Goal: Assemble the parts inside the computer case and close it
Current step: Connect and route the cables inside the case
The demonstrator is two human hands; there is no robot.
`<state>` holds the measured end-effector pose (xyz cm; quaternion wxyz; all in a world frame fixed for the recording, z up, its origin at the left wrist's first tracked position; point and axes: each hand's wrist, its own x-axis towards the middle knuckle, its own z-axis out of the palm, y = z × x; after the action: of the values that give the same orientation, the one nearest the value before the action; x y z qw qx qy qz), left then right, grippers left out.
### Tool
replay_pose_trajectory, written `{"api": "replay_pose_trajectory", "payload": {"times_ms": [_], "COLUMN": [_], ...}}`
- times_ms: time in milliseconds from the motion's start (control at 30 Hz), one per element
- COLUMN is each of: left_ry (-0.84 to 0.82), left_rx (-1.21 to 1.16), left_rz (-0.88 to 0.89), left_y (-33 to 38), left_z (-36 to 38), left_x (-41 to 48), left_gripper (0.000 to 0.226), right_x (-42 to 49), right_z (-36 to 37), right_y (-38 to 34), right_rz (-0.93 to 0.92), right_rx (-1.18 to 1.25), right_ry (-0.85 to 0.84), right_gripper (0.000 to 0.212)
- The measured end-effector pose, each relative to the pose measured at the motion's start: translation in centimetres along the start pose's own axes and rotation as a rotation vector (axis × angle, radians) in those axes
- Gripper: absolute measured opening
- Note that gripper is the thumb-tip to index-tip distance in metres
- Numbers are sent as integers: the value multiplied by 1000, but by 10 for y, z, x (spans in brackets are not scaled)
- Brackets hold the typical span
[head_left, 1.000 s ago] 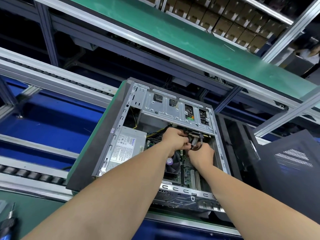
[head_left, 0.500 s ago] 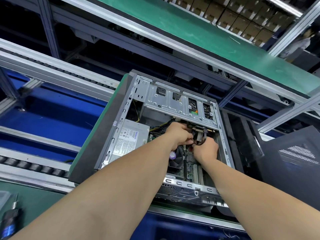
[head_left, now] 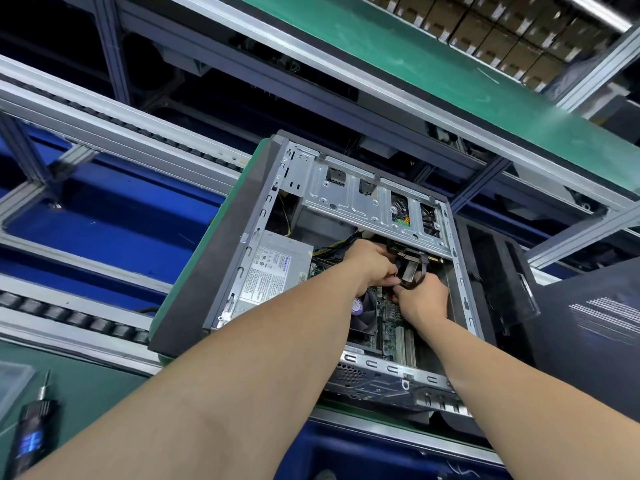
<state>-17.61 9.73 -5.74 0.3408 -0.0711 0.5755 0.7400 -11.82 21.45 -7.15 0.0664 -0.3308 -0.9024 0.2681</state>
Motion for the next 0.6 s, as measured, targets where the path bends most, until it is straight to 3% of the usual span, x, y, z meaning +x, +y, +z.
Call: {"api": "replay_pose_trajectory", "payload": {"times_ms": [167, 334, 600], "left_ry": [7, 16, 33], "left_rx": [-37, -59, -21], "left_rz": [-13, -29, -35], "left_y": [1, 0, 3], "left_z": [-1, 0, 0], "left_x": [-1, 4, 0], "left_gripper": [24, 40, 31], "right_x": [-2, -6, -7], "right_z": [-6, -10, -13], "right_y": [-1, -4, -2], "right_rz": [-26, -49, 13], "right_rx": [-27, -54, -79], "right_ry": [-40, -3, 10], "right_gripper": [10, 38, 35]}}
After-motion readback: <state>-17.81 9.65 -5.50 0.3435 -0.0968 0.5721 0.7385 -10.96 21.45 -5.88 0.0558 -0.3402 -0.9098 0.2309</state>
